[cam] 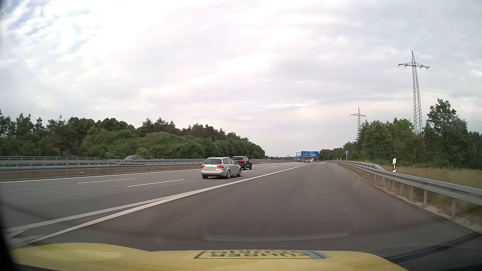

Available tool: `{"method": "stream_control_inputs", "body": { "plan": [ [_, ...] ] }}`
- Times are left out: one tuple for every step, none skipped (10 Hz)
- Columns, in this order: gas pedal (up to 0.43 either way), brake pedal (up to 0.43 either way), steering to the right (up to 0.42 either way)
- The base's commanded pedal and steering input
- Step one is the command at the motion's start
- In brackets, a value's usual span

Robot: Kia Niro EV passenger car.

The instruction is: Follow the waypoints while adhering to traffic rules and regulations

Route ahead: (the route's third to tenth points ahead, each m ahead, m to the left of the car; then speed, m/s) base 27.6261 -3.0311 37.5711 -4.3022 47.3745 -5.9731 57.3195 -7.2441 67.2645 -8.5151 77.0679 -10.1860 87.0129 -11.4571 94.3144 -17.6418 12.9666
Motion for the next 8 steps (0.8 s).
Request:
{"method": "stream_control_inputs", "body": {
  "plan": [
    [0.280, 0.000, 0.084],
    [0.280, 0.000, 0.083],
    [0.280, 0.000, 0.075],
    [0.280, 0.000, 0.066],
    [0.287, 0.000, 0.064],
    [0.319, 0.000, 0.063],
    [0.331, 0.000, 0.062],
    [0.339, 0.000, 0.062]
  ]
}}
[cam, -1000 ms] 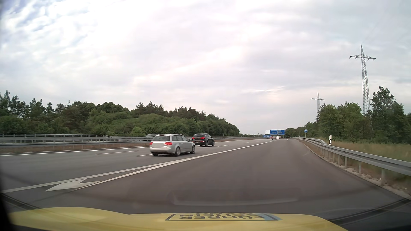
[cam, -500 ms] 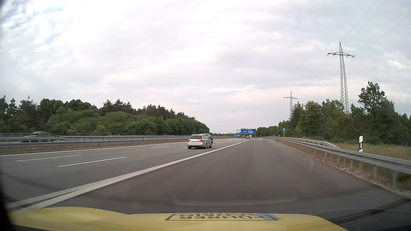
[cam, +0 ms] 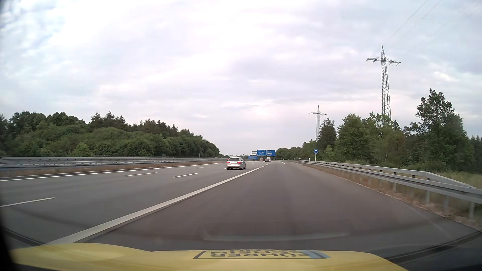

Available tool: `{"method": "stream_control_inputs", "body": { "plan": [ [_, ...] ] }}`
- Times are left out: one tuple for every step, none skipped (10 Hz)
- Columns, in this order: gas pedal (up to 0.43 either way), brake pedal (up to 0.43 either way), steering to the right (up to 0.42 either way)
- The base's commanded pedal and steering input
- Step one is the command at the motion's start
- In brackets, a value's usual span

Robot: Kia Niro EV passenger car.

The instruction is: Follow the waypoints while adhering to traffic rules and regulations

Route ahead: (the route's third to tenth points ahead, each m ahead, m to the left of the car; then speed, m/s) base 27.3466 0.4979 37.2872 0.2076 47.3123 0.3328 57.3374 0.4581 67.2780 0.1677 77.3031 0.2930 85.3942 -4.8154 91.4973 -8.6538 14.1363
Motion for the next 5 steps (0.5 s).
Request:
{"method": "stream_control_inputs", "body": {
  "plan": [
    [0.350, 0.000, 0.052],
    [0.350, 0.000, 0.038],
    [0.350, 0.000, 0.030],
    [0.350, 0.000, 0.024],
    [0.358, 0.000, 0.023]
  ]
}}
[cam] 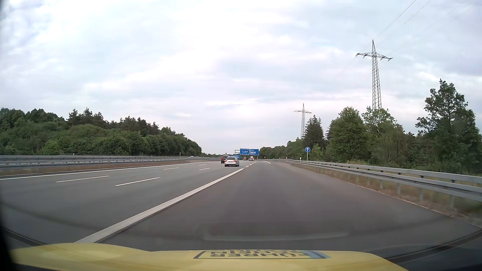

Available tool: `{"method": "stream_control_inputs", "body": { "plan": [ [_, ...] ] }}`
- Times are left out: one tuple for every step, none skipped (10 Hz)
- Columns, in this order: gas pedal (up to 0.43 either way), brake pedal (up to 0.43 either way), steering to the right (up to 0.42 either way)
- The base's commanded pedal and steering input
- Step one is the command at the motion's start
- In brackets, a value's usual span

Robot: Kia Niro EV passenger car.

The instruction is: Follow the waypoints while adhering to traffic rules and regulations

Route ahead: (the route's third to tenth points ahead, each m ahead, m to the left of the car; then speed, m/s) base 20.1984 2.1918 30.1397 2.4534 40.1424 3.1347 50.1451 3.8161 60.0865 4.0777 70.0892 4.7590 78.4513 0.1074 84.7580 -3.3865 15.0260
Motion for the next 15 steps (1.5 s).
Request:
{"method": "stream_control_inputs", "body": {
  "plan": [
    [0.378, 0.000, 0.022],
    [0.378, 0.000, 0.021],
    [0.378, 0.000, 0.021],
    [0.398, 0.000, 0.021],
    [0.398, 0.000, 0.021],
    [0.398, 0.000, 0.021],
    [0.409, 0.000, 0.020],
    [0.421, 0.000, 0.020],
    [0.421, 0.000, 0.019],
    [0.421, 0.000, 0.015],
    [0.421, 0.000, 0.011],
    [0.409, 0.000, 0.008],
    [0.409, 0.000, 0.005],
    [0.409, 0.000, 0.004],
    [0.409, 0.000, 0.002]
  ]
}}
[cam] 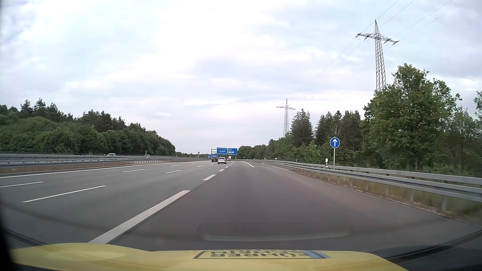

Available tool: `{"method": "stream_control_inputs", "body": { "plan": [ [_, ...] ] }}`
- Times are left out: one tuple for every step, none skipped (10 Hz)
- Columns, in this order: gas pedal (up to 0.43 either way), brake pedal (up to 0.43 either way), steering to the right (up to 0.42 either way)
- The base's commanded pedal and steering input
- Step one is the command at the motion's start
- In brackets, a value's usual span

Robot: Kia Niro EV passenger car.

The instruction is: Follow the waypoints while adhering to traffic rules and regulations

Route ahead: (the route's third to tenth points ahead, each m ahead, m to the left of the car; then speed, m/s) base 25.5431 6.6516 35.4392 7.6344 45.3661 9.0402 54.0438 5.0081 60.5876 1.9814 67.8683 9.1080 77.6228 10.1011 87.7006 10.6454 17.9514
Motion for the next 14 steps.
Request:
{"method": "stream_control_inputs", "body": {
  "plan": [
    [0.409, 0.000, 0.001],
    [0.398, 0.000, -0.002],
    [0.398, 0.000, -0.005],
    [0.390, 0.000, -0.007],
    [0.390, 0.000, -0.008],
    [0.378, 0.000, -0.008],
    [0.378, 0.000, -0.008],
    [0.370, 0.000, -0.008],
    [0.370, 0.000, -0.008],
    [0.370, 0.000, -0.007],
    [0.358, 0.000, -0.006],
    [0.358, 0.000, -0.006],
    [0.358, 0.000, -0.004],
    [0.358, 0.000, -0.003]
  ]
}}
